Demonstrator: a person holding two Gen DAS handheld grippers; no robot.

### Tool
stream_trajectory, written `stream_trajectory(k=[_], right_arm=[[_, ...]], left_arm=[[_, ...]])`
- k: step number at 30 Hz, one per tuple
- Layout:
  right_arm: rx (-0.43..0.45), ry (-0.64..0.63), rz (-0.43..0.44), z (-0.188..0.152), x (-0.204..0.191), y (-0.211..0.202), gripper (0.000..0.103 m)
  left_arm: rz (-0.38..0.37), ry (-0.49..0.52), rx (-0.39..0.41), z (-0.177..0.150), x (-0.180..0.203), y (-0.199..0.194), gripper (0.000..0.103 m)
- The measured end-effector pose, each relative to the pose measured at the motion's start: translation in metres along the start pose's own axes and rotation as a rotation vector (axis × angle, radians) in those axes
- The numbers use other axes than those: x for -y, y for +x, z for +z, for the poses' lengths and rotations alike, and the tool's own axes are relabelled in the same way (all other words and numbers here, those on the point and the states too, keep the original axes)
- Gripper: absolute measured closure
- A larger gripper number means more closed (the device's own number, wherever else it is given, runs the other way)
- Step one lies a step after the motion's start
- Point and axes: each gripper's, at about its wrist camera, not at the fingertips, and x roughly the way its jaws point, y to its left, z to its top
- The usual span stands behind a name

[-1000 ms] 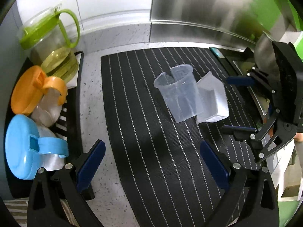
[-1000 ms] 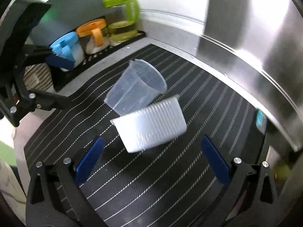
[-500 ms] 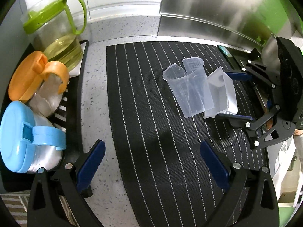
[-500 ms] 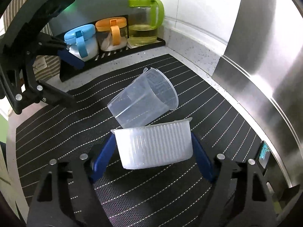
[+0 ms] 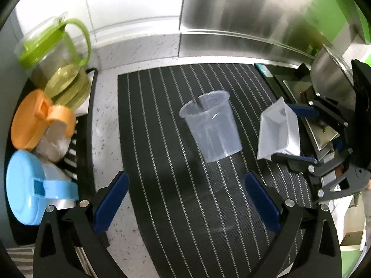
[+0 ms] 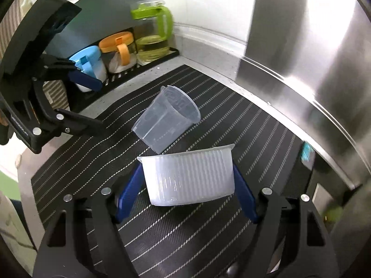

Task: Collect trash
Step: 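Grasp the clear measuring jug with the left gripper while the right gripper holds the tray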

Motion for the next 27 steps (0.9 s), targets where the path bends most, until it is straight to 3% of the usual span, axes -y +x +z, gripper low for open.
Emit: stream_trajectory(k=[11,23,25,27], right_arm=[[-0.11,0.207,-0.091,-0.012,0.012,-0.03,0.03],[-0.111,0.322,-0.121,-0.019,0.013,-0.048,0.03],[-0.11,0.337,-0.126,-0.021,0.015,-0.048,0.03],[-0.108,0.35,-0.132,-0.022,0.015,-0.048,0.03]], left_arm=[[-0.005,-0.014,-0.011,0.022,0.014,0.015,0.007],[-0.015,-0.092,-0.077,0.036,0.018,0.061,0.007],[-0.021,-0.085,-0.074,0.035,0.02,0.064,0.014],[-0.022,-0.083,-0.083,0.036,0.021,0.066,0.037]])
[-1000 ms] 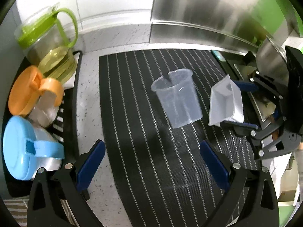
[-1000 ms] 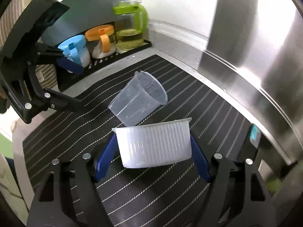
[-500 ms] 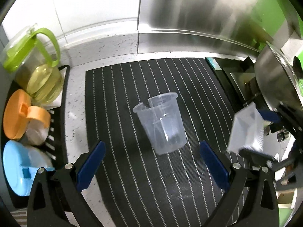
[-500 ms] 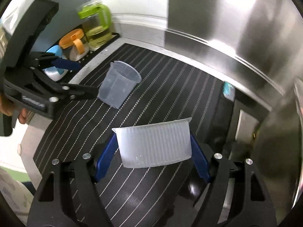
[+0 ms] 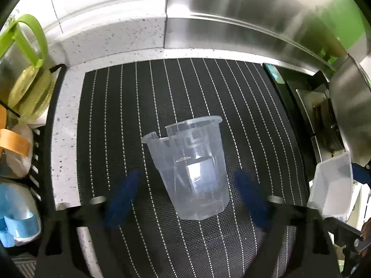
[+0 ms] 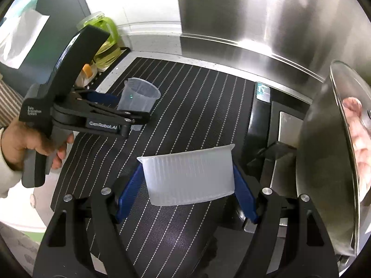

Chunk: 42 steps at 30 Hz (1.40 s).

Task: Collect trash
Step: 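Grasp the clear measuring jug with the left gripper while the right gripper holds the tray, then carry the jug and tray in both grippers to the pink wastebasket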

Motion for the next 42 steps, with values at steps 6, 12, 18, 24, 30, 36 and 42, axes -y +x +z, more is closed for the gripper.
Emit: stream_trajectory(k=[6,12,18,24,30,36,42], right_arm=[[0.018,0.053,-0.01,-0.002,-0.001,-0.003,0.03],[0.032,0.103,-0.031,-0.002,-0.009,-0.013,0.03],[0.074,0.167,-0.078,-0.008,-0.035,-0.042,0.03],[0.148,0.296,-0.152,-0.038,-0.078,-0.087,0.03],[0.234,0.468,-0.255,-0.097,-0.131,-0.135,0.03],[0.27,0.625,-0.369,-0.171,-0.173,-0.176,0.03],[0.26,0.794,-0.482,-0.262,-0.186,-0.208,0.03]], left_arm=[[-0.003,0.05,0.012,-0.002,0.003,-0.007,0.05],[-0.011,0.14,0.052,-0.015,0.004,-0.04,0.05],[-0.036,0.268,0.086,-0.038,0.0,-0.09,0.05],[-0.087,0.422,0.118,-0.068,-0.005,-0.142,0.05],[-0.165,0.596,0.145,-0.102,0.0,-0.182,0.05],[-0.243,0.74,0.144,-0.147,0.019,-0.202,0.05],[-0.334,0.871,0.108,-0.202,0.065,-0.204,0.05]])
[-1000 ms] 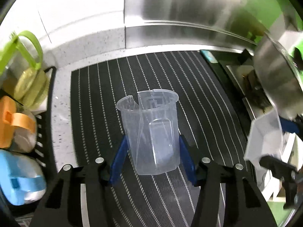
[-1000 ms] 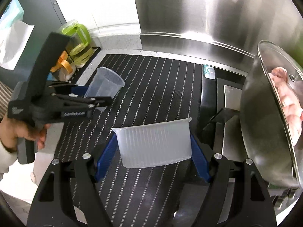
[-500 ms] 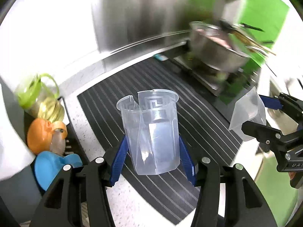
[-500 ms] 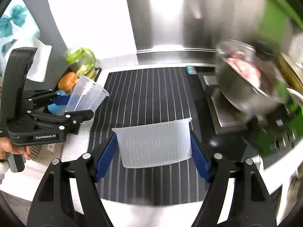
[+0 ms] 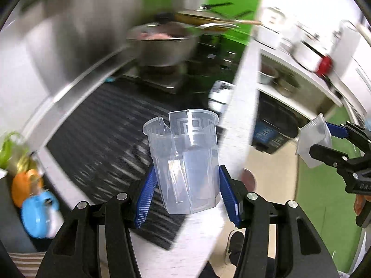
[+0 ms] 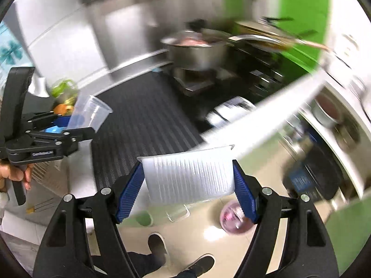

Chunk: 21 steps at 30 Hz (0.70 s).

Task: Collect trash
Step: 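Carry the jug and tray in both grippers to the pink wastebasket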

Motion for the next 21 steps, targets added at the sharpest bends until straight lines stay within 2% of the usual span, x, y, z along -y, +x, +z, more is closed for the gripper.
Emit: stream_trajectory(k=[5,11,18,21], right_arm=[[0.0,0.102,-0.086,-0.042,0.064,-0.021,0.03],[-0.018,0.158,-0.126,-0.08,0.139,-0.022,0.03],[-0.077,0.16,-0.118,-0.111,0.211,0.021,0.03],[-0.09,0.17,-0.121,-0.126,0.235,0.045,0.03]], left_arm=[[-0.069,0.089,-0.014,0.003,0.066,0.024,0.05],[-0.118,0.161,-0.042,0.007,0.147,0.064,0.05],[-0.128,0.182,-0.125,-0.001,0.207,0.152,0.05],[-0.145,0.197,-0.17,-0.008,0.226,0.203,0.05]])
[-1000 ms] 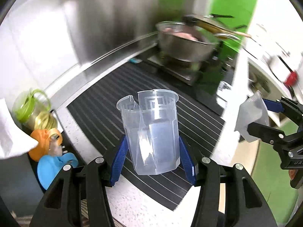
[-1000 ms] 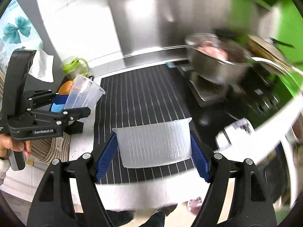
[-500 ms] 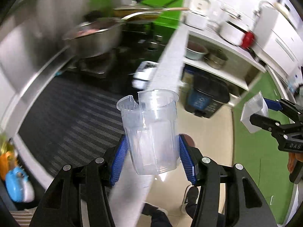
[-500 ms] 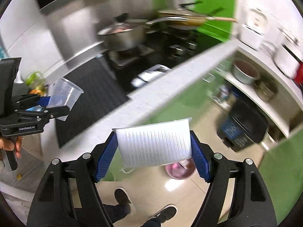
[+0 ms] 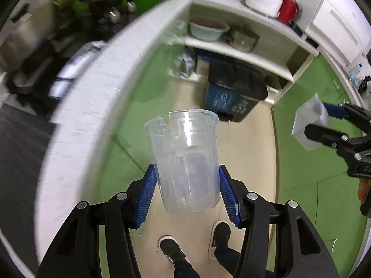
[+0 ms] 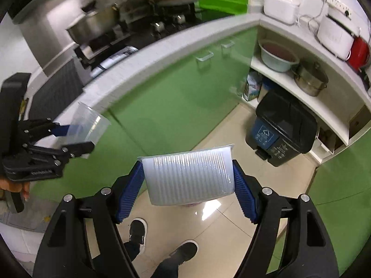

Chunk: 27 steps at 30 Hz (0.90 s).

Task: Collect trash
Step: 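Carry the jug and tray in both grippers to the pink wastebasket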

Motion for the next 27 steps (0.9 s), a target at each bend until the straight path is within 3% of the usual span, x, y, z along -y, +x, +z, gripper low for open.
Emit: stream_trajectory(k=[10,17,19,20,27], right_arm=[[-0.023,0.083,0.007,-0.046,0.05,0.114,0.03],[-0.059,0.127,0.007,-0.082,0.067,0.163,0.03],[-0.065,0.136,0.006,-0.087,0.071,0.17,0.03],[-0.067,0.138,0.006,-0.089,0.072,0.172,0.03],[-0.072,0.137,0.011,-0.089,0.071,0.179,0.03]], left_arm=[[-0.051,0.075,-0.102,-0.012,0.008,0.161,0.05],[-0.079,0.072,-0.129,-0.021,0.008,0.222,0.048],[-0.07,0.066,-0.116,-0.022,0.005,0.228,0.033],[-0.065,0.059,-0.103,-0.021,0.004,0.229,0.008],[-0.037,0.026,-0.113,-0.028,-0.006,0.231,0.006]])
